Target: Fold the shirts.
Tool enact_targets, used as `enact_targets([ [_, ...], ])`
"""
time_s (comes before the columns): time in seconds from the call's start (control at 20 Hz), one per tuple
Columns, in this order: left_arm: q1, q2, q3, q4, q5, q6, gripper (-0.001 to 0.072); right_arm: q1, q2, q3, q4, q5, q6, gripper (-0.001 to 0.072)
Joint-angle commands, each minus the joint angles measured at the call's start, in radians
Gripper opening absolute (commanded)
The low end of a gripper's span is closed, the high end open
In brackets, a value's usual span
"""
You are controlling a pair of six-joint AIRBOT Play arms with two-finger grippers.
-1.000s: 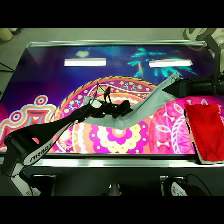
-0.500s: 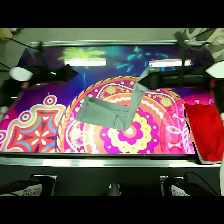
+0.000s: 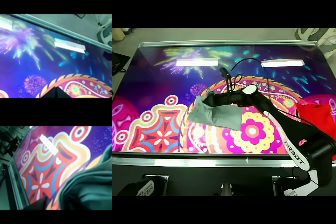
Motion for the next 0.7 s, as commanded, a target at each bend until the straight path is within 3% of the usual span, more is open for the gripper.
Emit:
enact_targets([
  [0.0, 0.015, 0.041, 0.0, 0.02, -0.018, 0.002, 0.0023, 0.025, -0.052, 0.001, 0.054, -0.037, -0.049, 0.0694],
  [0.15, 0.015, 0.04, 0.0, 0.031, -0.018, 0.006, 0.0023, -0.073, 0.007, 0.001, -0.114, 0.139, 0.009, 0.0694],
  [0.35, 0.015, 0.04, 0.0, 0.064, -0.017, 0.006, 0.0023, -0.286, 0.109, 0.0, -0.702, 0.393, 0.299, 0.0677],
  [0.45, 0.015, 0.04, 0.0, 0.064, -0.018, 0.014, 0.0023, -0.349, 0.115, -0.026, -0.902, 0.492, 0.431, 0.0673],
  [0.55, 0.015, 0.04, 0.0, 0.064, -0.018, 0.02, 0.0024, -0.358, 0.114, -0.112, -0.856, 0.442, 0.436, 0.0649],
  [0.65, 0.015, 0.04, 0.0, 0.063, -0.018, 0.02, 0.0024, -0.339, 0.106, -0.2, -0.692, 0.328, 0.396, 0.0648],
])
